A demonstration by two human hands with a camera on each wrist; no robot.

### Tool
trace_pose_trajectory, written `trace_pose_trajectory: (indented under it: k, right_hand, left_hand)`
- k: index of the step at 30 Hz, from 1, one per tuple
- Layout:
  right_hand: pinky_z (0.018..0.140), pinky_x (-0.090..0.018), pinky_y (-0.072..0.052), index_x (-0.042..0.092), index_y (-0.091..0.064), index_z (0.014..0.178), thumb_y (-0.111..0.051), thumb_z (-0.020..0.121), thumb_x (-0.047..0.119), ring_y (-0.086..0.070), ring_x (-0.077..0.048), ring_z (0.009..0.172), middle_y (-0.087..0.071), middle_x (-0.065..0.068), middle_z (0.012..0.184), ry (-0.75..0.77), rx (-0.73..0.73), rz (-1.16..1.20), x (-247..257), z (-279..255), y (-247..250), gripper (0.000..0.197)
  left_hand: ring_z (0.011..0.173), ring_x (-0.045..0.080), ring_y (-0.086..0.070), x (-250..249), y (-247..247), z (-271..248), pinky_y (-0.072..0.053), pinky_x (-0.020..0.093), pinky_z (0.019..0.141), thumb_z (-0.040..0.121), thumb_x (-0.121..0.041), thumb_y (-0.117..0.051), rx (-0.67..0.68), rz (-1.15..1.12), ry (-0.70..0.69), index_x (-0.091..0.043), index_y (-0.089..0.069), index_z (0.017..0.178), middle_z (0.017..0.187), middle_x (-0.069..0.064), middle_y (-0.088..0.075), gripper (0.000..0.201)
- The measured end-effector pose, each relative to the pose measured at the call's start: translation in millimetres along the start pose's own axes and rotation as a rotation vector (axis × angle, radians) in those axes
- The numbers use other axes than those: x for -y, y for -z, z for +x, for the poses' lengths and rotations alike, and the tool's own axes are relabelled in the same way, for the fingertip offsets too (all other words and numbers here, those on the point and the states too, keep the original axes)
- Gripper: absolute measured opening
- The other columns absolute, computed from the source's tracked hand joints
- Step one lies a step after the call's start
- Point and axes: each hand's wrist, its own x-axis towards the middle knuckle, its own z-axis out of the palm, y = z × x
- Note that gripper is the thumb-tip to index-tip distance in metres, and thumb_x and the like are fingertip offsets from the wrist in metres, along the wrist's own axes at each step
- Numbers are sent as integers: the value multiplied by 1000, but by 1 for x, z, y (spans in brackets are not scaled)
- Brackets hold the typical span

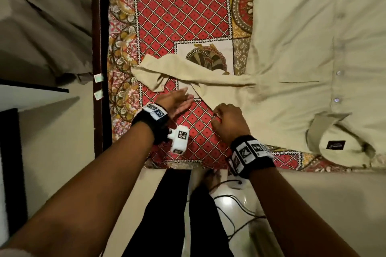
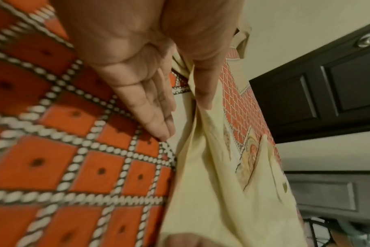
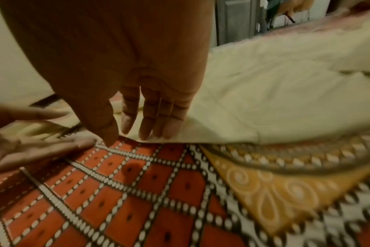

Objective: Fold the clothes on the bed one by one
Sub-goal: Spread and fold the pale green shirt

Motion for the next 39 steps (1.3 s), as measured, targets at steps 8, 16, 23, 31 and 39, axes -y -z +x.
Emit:
trace_pose_trajectory:
  k: [8, 16, 23, 31, 39]
  right_hand:
    - [91, -36, -40, 25, -57, 81, -82, 74, 37, -50, -25, 103, -53, -1, 100, -244, 96, 78, -4, 26, -7, 29]
    - [83, -34, -44, 26, -49, 69, -84, 72, 46, -53, -24, 93, -55, -1, 88, -312, 97, 125, -1, 41, -4, 40]
    - [63, -25, -45, 11, -69, 71, -85, 79, 33, -61, -8, 65, -66, 4, 66, -270, -14, 326, 3, 37, 2, 28]
    - [87, -39, -48, 21, -64, 110, -73, 86, 43, -56, -25, 111, -63, -1, 112, -230, -199, 11, 29, 30, -14, 34]
    - [94, -37, -44, 17, -61, 110, -75, 80, 27, -51, -27, 114, -55, -3, 118, -195, -220, 132, 37, 54, -35, 34]
  left_hand:
    - [60, 19, -59, -74, 33, 41, -49, 28, 51, 93, -74, -34, -327, -206, 10, -13, -65, 78, 67, 5, -65, 70]
    - [110, 21, -61, -155, 57, 25, -38, 21, 64, 98, -24, -60, -739, 228, -356, -1, -55, 131, 122, 8, -62, 40]
    - [77, 20, -56, -156, 67, 46, -46, 29, 70, 80, -76, -59, -726, 245, -260, -15, -59, 102, 90, 0, -59, 65]
    - [105, 32, -70, -178, 63, 83, -52, 51, 98, 70, -97, -27, -9, 166, 221, -5, -61, 119, 111, 15, -73, 110]
    - [69, 21, -70, -206, 17, 105, -57, 34, 46, 101, -33, -55, 10, 201, 163, -8, -60, 91, 65, 5, -72, 28]
